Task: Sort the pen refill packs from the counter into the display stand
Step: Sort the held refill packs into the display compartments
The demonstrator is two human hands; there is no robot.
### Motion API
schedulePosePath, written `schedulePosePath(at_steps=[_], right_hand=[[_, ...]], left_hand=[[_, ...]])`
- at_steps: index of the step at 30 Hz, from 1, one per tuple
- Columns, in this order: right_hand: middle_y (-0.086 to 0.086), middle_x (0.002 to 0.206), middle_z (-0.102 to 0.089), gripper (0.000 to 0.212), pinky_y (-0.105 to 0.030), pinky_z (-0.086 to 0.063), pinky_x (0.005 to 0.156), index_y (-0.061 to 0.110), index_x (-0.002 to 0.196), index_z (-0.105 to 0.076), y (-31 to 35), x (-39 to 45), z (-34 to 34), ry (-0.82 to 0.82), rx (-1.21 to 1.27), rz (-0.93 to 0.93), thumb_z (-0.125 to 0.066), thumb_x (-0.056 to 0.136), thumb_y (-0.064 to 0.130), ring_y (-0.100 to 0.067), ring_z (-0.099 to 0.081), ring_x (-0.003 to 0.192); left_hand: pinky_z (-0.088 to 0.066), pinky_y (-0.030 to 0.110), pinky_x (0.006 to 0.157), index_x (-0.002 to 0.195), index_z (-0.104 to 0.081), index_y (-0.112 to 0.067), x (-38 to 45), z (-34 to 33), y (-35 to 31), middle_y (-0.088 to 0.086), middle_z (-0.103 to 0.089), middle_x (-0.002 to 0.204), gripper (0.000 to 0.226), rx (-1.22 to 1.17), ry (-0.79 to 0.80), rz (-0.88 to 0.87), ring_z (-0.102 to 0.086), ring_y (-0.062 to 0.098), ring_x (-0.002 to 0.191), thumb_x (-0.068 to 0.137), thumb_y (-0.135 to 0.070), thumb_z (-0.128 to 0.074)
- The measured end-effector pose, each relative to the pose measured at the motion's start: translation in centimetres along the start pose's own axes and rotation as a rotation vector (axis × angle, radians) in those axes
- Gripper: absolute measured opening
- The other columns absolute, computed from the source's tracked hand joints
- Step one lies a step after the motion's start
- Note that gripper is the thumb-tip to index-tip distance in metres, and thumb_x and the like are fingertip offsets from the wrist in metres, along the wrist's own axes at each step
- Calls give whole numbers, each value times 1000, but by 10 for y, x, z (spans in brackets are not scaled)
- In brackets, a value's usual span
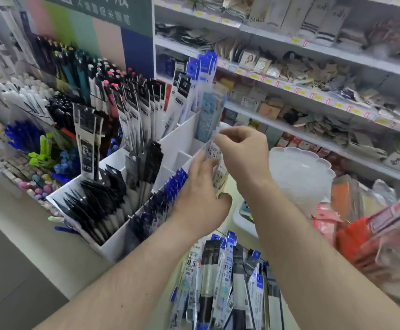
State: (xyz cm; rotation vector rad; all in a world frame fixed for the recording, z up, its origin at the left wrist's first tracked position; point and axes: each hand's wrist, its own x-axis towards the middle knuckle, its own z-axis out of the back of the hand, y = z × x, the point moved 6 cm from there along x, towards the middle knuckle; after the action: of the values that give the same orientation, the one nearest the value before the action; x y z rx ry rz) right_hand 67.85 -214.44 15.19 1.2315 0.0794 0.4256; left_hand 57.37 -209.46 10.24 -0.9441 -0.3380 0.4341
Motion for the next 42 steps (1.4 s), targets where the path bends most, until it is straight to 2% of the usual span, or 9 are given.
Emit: schedulePosePath(at_steps=[5,10,12,15,20,25,29,36,42], right_hand=[[14,56,-63,9,-20,-42,54,15,79,-75,-65,-51,26,77,-21,-141,-68,83,10,2,-54,50],[10,71,-70,17,-27,-48,68,26,71,-70,-145,-114,65,62,-248,-342,-68,84,15,-8,-65,72],[7,82,-71,6,-31,-51,75,25,81,-72,-182,-142,80,58,-383,-471,-67,85,23,-18,-68,88],[-3,122,-62,50,-38,-47,91,20,124,-62,-221,-169,91,107,-638,-661,-67,83,48,-26,-56,117],[-14,154,-29,121,-50,-33,108,15,153,-21,-253,-199,80,208,-801,-916,-57,63,87,-33,-27,142],[-12,152,-30,135,-49,-37,105,14,156,-8,-261,-202,65,186,-813,-881,-66,57,85,-31,-29,141],[-13,146,-38,126,-45,-44,96,13,153,-16,-269,-201,58,117,-708,-976,-80,59,68,-34,-42,132],[-4,98,-62,53,-36,-55,71,16,109,-46,-279,-202,80,36,-498,-947,-79,70,32,-24,-62,82],[-5,77,-63,17,-28,-47,58,15,87,-60,-278,-201,113,12,-238,-826,-69,75,7,-20,-57,64]], left_hand=[[-34,26,97,143,-36,-22,-32,-43,17,-3,-39,142,63,92,154,29,-42,16,130,84,-14,-59],[-38,37,103,144,-36,-18,-58,-84,69,6,-41,149,60,336,426,233,-41,27,134,89,-30,-57],[-39,40,103,142,-35,-13,-70,-93,97,12,-41,146,62,434,496,334,-41,32,132,88,-37,-55],[-32,45,111,152,-17,-9,-87,-109,128,19,-23,155,85,521,589,517,-26,38,141,89,-52,-56],[-32,48,110,156,3,-5,-94,-137,139,23,-13,157,136,673,613,600,-17,40,144,65,-90,-53],[-41,44,100,152,-7,-11,-89,-160,138,17,-28,142,118,624,530,504,-32,34,132,69,-64,-73],[-44,41,99,147,-20,-13,-90,-166,138,17,-37,136,104,514,526,460,-43,38,127,70,-48,-81],[-49,31,64,143,-33,-15,-77,-145,146,3,-53,102,77,341,466,412,-61,26,91,76,-15,-72],[-55,45,89,136,-35,-14,-70,-136,143,11,-54,123,76,440,406,315,-59,31,106,74,-19,-80]])
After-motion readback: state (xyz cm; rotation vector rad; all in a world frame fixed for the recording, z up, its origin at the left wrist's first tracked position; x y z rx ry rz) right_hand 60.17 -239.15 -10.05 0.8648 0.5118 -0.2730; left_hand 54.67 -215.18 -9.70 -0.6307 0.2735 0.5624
